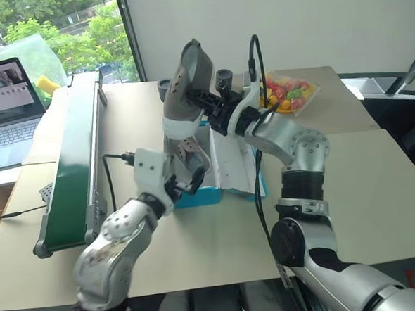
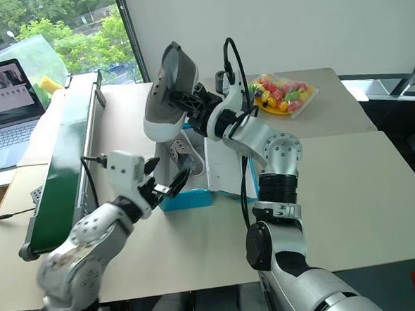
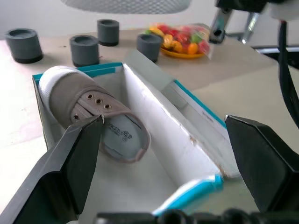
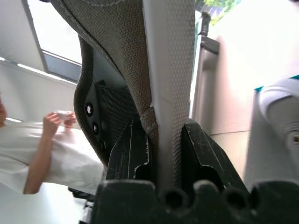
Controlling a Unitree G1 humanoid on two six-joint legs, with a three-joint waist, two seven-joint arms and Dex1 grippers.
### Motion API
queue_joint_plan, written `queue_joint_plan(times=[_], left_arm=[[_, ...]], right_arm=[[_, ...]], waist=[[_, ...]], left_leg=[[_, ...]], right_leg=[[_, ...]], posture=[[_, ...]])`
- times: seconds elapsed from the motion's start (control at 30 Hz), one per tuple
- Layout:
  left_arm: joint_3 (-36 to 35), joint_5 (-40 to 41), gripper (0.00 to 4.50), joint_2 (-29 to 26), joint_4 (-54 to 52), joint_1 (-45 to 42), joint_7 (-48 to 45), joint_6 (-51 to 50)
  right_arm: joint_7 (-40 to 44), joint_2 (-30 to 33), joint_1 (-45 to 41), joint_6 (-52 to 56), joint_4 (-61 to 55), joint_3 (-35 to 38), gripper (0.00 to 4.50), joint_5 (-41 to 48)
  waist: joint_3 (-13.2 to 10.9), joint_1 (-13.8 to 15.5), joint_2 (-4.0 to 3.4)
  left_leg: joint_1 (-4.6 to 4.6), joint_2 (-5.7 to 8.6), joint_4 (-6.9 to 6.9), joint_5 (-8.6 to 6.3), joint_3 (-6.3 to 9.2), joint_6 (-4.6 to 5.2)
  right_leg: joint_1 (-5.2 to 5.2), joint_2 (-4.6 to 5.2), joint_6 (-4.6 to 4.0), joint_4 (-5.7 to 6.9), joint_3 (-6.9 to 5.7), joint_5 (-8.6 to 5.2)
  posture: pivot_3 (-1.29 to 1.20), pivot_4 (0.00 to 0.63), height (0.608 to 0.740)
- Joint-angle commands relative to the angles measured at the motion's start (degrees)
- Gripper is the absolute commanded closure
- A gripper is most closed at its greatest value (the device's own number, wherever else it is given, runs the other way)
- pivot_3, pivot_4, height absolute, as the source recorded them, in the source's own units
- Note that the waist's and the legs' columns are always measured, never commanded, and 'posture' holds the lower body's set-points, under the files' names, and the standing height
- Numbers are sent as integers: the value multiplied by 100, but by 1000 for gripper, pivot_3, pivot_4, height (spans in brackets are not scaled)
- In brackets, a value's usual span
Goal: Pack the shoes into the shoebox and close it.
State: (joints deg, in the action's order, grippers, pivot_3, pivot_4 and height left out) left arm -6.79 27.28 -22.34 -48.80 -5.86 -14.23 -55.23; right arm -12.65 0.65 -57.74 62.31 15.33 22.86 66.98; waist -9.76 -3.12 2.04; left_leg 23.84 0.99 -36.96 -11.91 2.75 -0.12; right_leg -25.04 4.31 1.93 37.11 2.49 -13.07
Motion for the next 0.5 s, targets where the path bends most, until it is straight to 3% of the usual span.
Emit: queue_joint_plan(times=[0.03, 0.13, 0.23, 0.5], left_arm=[[-1388, 661, 56, -1164, -364, 486, -1318, 52], [-2291, 1024, 56, -2164, -141, 904, -2182, -60], [-2543, 1125, 56, -2646, -14, 1113, -2498, 54], [-1737, 898, 56, -2370, -162, 1156, -2014, 338]], right_arm=[[-51, 449, -283, 845, 93, -368, 3961, -208], [-105, 711, -530, 1495, 358, -607, 3961, -454], [-267, 596, -825, 2016, 786, -625, 3961, -670], [-331, -345, -1118, 2091, 1510, -763, 3961, -1520]], waist=[[-1, 9, -2], [-7, -49, -12], [-9, -61, -20], [-9, -76, -20]], left_leg=[[0, 2, -2, 0, 0, 0], [-5, -2, -2, 0, -4, 0], [-11, 0, -1, 1, -4, 1], [-7, -1, 2, 0, -1, 1]], right_leg=[[-1, 2, -1, -5, 0, -1], [0, -4, -5, -11, 0, -3], [6, -3, -6, -14, -2, -7], [8, -2, -5, -15, -3, -6]], posture=[[0, 150, 740], [0, 150, 740], [0, 150, 740], [0, 150, 740]])
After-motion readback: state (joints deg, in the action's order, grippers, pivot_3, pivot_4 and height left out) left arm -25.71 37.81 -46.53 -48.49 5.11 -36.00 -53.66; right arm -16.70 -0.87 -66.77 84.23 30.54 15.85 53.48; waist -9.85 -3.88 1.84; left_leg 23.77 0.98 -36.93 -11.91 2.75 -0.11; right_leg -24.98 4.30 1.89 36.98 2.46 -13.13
